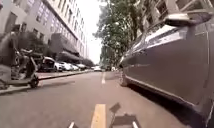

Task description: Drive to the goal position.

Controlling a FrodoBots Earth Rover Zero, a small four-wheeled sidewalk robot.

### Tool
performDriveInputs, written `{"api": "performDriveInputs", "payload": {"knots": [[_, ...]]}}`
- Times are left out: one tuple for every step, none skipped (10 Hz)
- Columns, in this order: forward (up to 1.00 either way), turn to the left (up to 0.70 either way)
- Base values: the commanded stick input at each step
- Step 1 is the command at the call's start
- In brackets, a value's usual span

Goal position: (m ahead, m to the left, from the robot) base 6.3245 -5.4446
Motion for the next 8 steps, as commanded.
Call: {"api": "performDriveInputs", "payload": {"knots": [[0.70, 0.00], [0.70, 0.00], [0.70, 0.00], [0.70, 0.00], [0.70, 0.00], [0.70, 0.00], [0.70, 0.00], [0.70, 0.00]]}}
